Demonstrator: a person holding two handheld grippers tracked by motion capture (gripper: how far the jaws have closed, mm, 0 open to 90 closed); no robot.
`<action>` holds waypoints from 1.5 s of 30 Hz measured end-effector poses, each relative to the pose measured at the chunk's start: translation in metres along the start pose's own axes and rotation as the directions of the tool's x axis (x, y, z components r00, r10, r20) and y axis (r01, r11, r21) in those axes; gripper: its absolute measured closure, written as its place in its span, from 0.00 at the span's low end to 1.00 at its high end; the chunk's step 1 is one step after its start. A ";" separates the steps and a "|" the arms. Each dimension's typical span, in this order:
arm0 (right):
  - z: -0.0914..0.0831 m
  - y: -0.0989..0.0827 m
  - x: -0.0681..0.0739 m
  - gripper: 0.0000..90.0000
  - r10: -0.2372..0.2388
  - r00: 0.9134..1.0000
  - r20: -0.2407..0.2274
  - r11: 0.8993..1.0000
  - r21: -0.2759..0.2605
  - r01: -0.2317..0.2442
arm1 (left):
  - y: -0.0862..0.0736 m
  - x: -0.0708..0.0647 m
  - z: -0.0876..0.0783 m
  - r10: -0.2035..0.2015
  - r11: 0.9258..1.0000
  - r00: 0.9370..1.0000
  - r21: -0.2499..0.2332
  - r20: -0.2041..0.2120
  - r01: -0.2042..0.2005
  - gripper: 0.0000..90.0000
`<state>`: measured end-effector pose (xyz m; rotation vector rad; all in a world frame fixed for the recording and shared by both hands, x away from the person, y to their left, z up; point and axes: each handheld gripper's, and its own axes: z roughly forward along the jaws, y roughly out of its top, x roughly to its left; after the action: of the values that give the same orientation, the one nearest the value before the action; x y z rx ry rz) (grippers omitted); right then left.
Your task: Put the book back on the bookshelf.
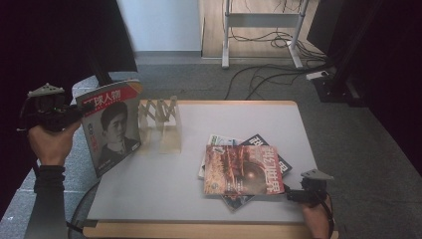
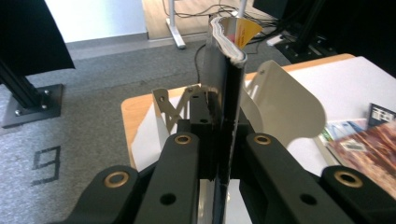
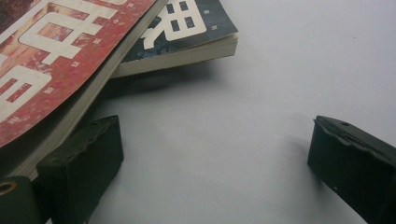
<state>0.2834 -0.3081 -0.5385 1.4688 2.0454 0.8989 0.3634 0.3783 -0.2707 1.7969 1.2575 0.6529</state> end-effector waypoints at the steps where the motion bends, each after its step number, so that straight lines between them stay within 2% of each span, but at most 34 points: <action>1: 0.000 0.000 0.000 0.03 0.000 1.000 -0.001 1.000 -0.001 0.000 | 0.000 0.001 0.002 -0.001 1.000 1.000 -0.003 0.000 0.001 0.96; 6: 0.000 0.000 0.000 0.03 -0.002 1.000 0.000 1.000 -0.003 0.002 | 0.001 0.001 0.015 -0.001 1.000 1.000 -0.021 -0.002 0.001 0.96; 11: 0.000 0.000 0.000 0.03 -0.003 1.000 0.000 1.000 -0.002 0.003 | -0.005 0.001 0.025 -0.006 0.999 1.000 -0.035 0.026 0.007 0.96; 16: 0.000 0.000 0.000 0.03 0.000 1.000 0.002 1.000 -0.003 0.001 | -0.011 0.007 0.021 -0.017 1.000 0.997 0.003 0.076 0.017 0.96; 17: 0.000 0.000 0.000 0.03 -0.002 1.000 0.001 1.000 -0.002 0.002 | -0.012 0.007 0.019 -0.011 1.000 0.998 0.015 0.069 0.010 0.95; 23: 0.000 0.000 0.000 0.03 -0.002 1.000 0.001 1.000 -0.003 0.002 | -0.024 0.009 0.009 -0.002 0.997 0.995 0.072 0.100 -0.005 0.95; 29: 0.000 0.000 0.000 0.03 -0.001 1.000 0.001 1.000 -0.002 0.001 | -0.038 0.009 0.001 0.015 0.992 0.994 0.120 0.111 -0.028 0.94; 32: 0.000 0.000 0.000 0.03 -0.001 1.000 0.001 1.000 -0.003 0.001 | -0.044 0.013 -0.001 0.008 0.990 0.994 0.141 0.113 -0.024 0.94; 41: 0.000 0.000 0.000 0.03 0.000 1.000 0.001 1.000 -0.003 0.000 | -0.050 0.014 0.002 0.008 0.984 0.991 0.176 0.130 -0.031 0.87; 43: 0.000 0.000 0.000 0.03 0.000 1.000 0.001 1.000 -0.003 0.000 | -0.049 0.013 0.003 0.006 0.984 0.991 0.178 0.134 -0.030 0.91; 45: 0.000 0.000 0.000 0.03 0.001 1.000 0.001 1.000 -0.002 -0.001 | -0.049 0.014 0.003 -0.021 0.987 0.989 0.163 0.149 -0.004 0.95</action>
<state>0.2835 -0.3080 -0.5387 1.4691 2.0424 0.9005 0.3466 0.3975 -0.3143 1.9342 1.2450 0.4105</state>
